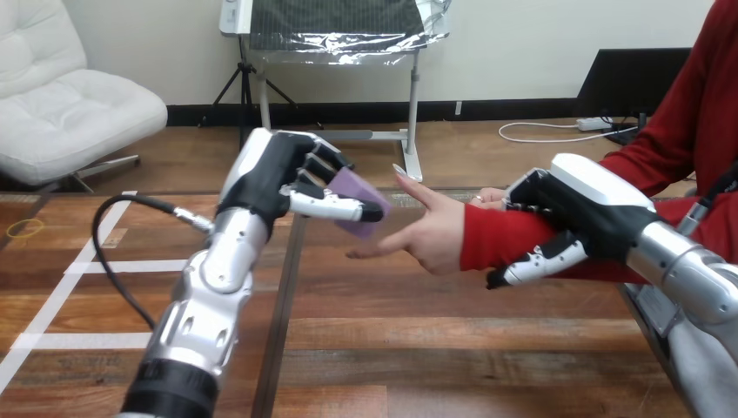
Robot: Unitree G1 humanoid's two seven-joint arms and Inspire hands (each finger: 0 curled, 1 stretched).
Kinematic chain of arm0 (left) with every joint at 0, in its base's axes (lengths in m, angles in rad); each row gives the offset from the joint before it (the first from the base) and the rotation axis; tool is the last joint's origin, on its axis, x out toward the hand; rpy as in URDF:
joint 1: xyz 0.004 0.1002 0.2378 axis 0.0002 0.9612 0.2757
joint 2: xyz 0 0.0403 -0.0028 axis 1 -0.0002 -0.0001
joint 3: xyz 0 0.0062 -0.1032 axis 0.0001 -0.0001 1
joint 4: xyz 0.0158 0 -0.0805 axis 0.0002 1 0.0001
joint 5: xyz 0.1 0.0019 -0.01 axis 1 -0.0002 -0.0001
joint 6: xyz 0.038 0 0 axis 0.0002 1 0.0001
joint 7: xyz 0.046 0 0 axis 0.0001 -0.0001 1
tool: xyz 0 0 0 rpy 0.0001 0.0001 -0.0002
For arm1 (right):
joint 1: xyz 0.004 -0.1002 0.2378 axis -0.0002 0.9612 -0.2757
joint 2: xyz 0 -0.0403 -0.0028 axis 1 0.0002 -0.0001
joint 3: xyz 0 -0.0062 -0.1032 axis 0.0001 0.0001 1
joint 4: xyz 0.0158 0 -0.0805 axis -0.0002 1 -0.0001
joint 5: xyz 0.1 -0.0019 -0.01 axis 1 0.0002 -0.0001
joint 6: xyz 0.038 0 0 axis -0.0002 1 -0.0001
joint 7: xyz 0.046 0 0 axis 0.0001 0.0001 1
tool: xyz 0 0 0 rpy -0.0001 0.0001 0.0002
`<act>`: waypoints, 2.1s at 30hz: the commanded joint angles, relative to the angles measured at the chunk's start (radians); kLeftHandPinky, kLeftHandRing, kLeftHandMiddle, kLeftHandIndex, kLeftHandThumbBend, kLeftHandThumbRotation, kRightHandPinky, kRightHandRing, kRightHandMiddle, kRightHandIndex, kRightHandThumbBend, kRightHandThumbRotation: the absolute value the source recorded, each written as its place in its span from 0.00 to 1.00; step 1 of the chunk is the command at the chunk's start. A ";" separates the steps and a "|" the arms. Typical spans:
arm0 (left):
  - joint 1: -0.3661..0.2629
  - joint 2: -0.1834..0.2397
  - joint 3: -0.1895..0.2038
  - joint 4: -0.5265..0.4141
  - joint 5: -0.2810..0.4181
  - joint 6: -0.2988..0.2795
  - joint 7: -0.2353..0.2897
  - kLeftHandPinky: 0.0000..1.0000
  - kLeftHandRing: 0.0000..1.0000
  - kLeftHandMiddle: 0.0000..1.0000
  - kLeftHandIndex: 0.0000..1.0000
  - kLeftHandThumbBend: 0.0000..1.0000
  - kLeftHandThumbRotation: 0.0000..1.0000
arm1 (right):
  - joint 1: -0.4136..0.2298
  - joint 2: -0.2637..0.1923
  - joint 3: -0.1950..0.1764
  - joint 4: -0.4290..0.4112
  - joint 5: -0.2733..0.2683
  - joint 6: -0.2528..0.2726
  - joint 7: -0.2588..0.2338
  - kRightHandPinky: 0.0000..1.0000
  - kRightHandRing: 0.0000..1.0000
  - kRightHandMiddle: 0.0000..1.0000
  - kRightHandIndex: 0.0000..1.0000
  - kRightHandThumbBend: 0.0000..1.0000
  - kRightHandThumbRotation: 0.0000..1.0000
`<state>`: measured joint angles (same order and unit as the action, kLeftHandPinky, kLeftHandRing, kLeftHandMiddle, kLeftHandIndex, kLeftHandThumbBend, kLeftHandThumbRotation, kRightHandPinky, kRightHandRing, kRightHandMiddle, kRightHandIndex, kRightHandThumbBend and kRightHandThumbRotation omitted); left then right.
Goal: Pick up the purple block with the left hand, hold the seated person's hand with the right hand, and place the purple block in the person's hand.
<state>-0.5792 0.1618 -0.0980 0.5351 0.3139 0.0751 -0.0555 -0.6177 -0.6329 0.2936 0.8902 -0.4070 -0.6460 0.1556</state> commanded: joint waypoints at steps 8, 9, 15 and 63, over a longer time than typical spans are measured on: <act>-0.118 -0.029 -0.028 0.033 0.001 -0.024 0.016 0.29 0.35 0.41 0.42 0.77 0.00 | -0.031 0.076 -0.020 -0.118 0.021 -0.010 -0.018 0.24 0.24 0.29 0.31 0.87 0.30; -0.119 -0.030 -0.029 0.035 0.001 -0.024 0.015 0.29 0.35 0.41 0.42 0.77 0.00 | -0.032 0.079 -0.020 -0.119 0.022 -0.011 -0.018 0.24 0.24 0.29 0.30 0.88 0.30; -0.126 -0.039 -0.037 0.047 0.001 -0.025 0.009 0.29 0.35 0.41 0.42 0.77 0.00 | -0.037 0.094 -0.019 -0.142 0.027 0.013 -0.004 0.22 0.23 0.28 0.29 0.88 0.29; -0.119 -0.063 -0.045 0.109 -0.018 -0.068 0.006 0.29 0.34 0.40 0.42 0.75 0.00 | -0.025 0.114 -0.022 -0.168 0.035 0.030 0.037 0.25 0.23 0.27 0.28 0.89 0.33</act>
<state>-0.6402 0.1235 -0.1199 0.6337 0.3063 0.0381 -0.0441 -0.6016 -0.5895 0.2778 0.7873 -0.4001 -0.5492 0.2030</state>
